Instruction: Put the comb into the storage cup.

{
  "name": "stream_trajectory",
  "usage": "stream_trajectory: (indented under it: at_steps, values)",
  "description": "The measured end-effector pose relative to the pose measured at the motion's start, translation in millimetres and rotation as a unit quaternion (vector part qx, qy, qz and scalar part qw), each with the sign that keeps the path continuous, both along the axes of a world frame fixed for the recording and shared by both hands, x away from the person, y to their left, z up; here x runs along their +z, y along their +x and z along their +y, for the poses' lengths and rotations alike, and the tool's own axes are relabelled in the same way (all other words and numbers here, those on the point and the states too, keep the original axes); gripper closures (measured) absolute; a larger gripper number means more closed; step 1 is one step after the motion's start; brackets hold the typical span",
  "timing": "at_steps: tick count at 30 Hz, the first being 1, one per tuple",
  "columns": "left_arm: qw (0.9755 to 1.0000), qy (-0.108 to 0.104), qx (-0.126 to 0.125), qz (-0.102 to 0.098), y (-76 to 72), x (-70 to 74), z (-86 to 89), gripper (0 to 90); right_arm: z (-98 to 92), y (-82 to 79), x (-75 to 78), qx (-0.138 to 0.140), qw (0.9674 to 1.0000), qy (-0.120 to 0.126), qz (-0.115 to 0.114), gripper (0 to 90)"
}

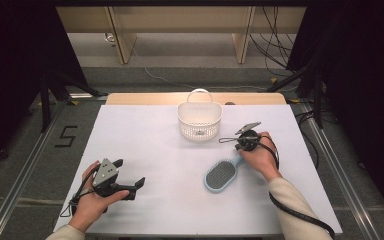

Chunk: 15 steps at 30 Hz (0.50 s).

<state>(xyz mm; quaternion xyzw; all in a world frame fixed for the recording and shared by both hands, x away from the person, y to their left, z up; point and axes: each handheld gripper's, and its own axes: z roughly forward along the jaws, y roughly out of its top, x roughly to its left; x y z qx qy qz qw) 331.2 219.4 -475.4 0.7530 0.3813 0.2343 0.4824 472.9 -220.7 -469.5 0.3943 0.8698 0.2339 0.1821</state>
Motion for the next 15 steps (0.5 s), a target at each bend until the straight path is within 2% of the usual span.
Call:
stream_trajectory:
  at_steps: [3,5,15]
  values:
    - [1.0000,0.000,0.000,0.000,-0.1,-0.1,0.0,0.0,-2.3,-2.2,0.9,-0.005,1.0000,-0.003,0.006,90.0]
    - [1.0000,-0.001,0.001,-0.001,-0.3,0.1,0.0,0.0,-6.6,-7.0,2.2,-0.014,0.9997,-0.006,0.020,90.0]
    - [1.0000,0.002,0.001,-0.001,-0.8,0.4,0.5,0.0,-23.9,-24.5,4.7,-0.016,0.9982,-0.013,0.057,90.0]
